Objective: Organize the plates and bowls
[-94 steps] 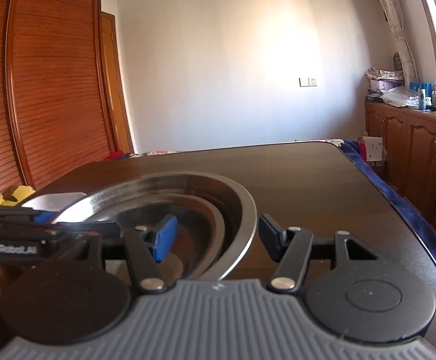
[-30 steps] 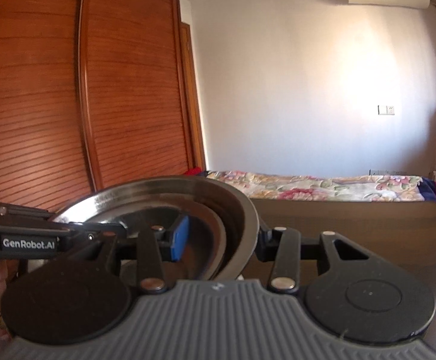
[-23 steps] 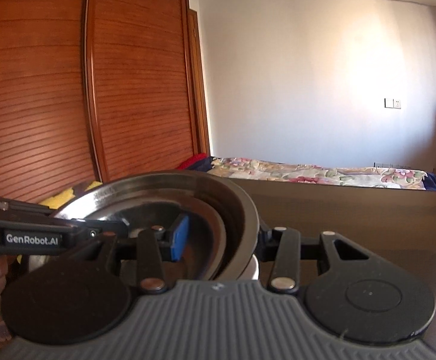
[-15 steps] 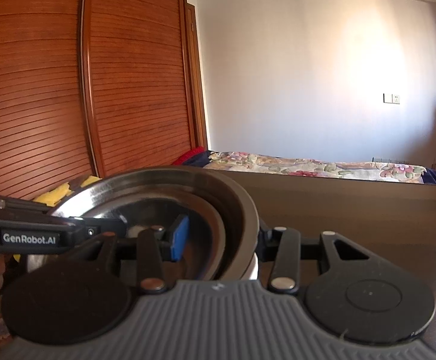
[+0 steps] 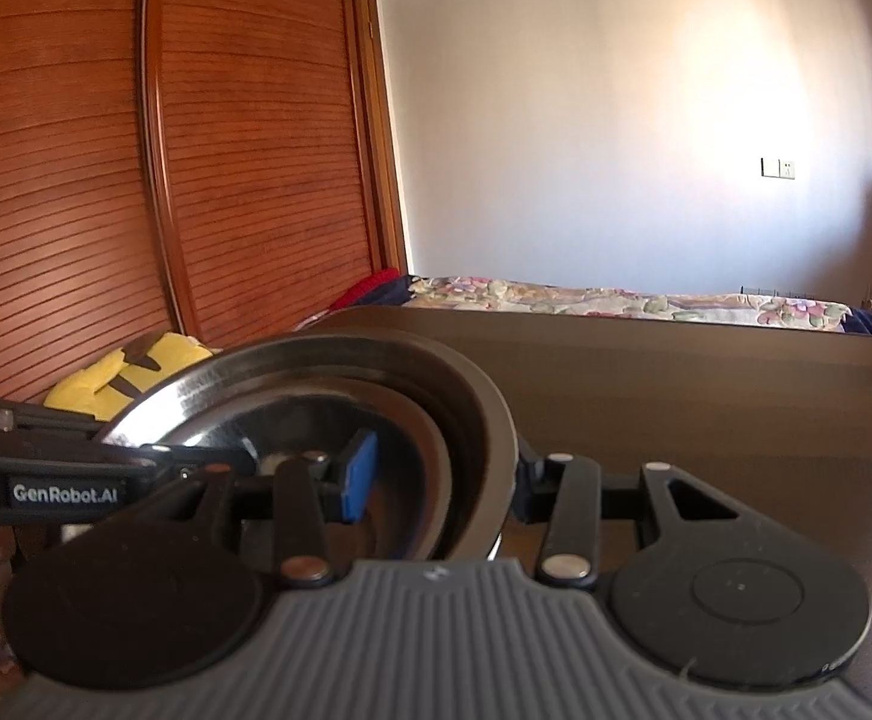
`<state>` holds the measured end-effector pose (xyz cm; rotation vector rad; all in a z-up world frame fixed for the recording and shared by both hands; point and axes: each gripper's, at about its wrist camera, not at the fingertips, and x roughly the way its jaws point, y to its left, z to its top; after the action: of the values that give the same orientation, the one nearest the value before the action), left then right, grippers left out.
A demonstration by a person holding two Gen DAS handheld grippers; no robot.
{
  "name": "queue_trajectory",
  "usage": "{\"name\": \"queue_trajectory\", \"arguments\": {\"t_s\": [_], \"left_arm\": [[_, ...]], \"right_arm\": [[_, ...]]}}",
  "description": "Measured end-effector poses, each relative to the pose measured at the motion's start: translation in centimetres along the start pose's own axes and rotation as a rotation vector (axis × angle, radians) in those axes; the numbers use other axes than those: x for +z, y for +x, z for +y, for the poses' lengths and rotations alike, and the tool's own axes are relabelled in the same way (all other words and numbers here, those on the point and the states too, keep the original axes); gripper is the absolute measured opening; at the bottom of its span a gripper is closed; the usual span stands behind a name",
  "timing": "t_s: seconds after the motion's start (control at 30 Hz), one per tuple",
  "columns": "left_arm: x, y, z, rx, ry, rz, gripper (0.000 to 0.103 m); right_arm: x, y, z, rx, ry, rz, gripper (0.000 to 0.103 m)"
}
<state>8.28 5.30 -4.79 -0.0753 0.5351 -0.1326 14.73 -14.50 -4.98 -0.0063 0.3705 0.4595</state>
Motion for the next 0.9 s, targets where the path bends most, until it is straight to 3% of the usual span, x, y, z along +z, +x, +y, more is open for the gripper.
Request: {"name": "queue_trajectory", "arguments": {"t_s": [0.47, 0.9], "left_arm": [[-0.3, 0.4, -0.7, 0.011, 0.034, -0.021, 0.033], [-0.1, 1.7, 0.0, -0.037, 0.043, -0.003, 0.035]], "right_arm": [[-0.3, -0.1, -0.1, -0.023, -0.013, -0.001, 0.047], [-0.7, -0.3, 0.4, -0.035, -0.029, -0.002, 0.047]]}}
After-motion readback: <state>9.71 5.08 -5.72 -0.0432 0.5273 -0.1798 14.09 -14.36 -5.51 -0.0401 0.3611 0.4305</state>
